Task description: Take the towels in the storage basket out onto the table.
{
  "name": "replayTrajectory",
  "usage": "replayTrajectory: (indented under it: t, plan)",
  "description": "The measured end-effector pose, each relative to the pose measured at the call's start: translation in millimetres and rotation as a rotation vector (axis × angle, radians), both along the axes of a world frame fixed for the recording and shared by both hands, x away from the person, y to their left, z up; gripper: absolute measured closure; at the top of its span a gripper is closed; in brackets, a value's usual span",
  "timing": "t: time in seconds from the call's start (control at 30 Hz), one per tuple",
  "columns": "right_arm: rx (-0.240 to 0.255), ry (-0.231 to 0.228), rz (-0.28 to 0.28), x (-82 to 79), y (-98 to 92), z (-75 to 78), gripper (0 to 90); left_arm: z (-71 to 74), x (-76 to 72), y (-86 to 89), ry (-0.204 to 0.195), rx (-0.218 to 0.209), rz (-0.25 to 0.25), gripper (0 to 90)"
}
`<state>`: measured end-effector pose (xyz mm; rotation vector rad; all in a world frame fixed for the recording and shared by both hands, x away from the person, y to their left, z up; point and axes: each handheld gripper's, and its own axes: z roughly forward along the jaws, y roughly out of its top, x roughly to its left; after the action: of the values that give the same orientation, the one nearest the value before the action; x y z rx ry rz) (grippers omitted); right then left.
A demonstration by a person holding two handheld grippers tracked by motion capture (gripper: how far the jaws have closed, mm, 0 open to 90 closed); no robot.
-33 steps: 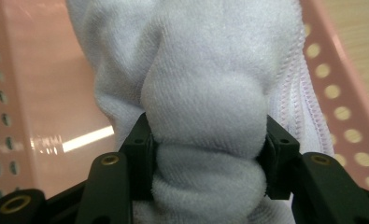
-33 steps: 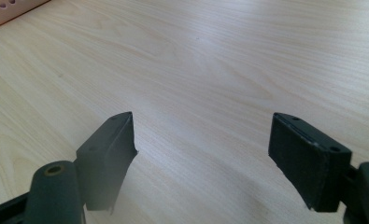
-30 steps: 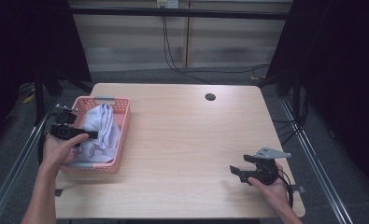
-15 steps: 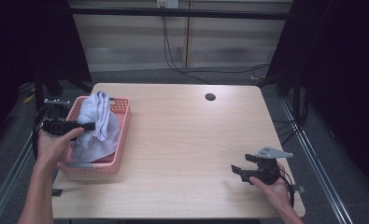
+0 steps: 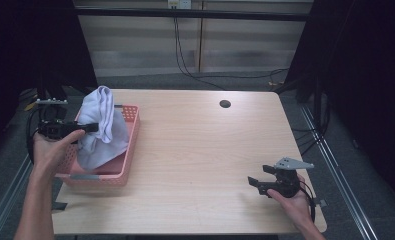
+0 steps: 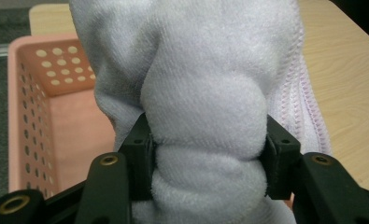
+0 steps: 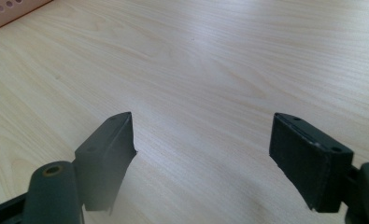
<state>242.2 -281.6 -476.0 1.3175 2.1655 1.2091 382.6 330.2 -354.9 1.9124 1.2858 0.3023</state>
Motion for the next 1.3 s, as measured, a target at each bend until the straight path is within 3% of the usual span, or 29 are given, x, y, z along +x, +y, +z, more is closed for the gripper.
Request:
replayTrajectory:
  t: [0.2,0.43,0.67,0.87,0.93,1.1,1.2,1.3]
  plan:
    - [-0.001,-0.001,-0.001,-0.7,-1.1,0.4,21.7,11.2,-1.9,-0.6,-0.029,-0.013,0.003,48.4]
    - [-0.001,-0.003,-0.002,-1.1,-1.2,0.9,21.7,33.0,-6.9,-0.6,-0.073,0.011,0.000,48.3]
    - [-0.001,-0.002,-0.001,-0.9,-1.5,0.7,21.6,42.1,-12.3,7.7,-0.100,-0.007,0.021,48.1]
    - [0.014,-0.005,-0.019,-1.5,-4.4,1.4,21.1,55.8,-16.3,10.8,-0.123,0.013,0.022,48.1]
    - [0.015,-0.005,-0.022,-1.5,-5.3,1.6,21.1,60.6,-17.5,12.0,-0.133,-0.003,0.019,48.1]
    - [0.019,-0.002,-0.016,-1.5,-5.0,1.6,21.0,71.2,-17.3,9.9,-0.155,0.020,0.039,48.1]
    - [0.020,0.002,-0.018,-0.5,-4.9,1.7,20.8,78.0,-16.6,8.0,-0.177,-0.013,0.037,48.1]
    - [0.022,-0.003,-0.021,-0.7,-5.6,2.1,20.7,85.3,-16.8,4.9,-0.193,-0.007,0.031,48.1]
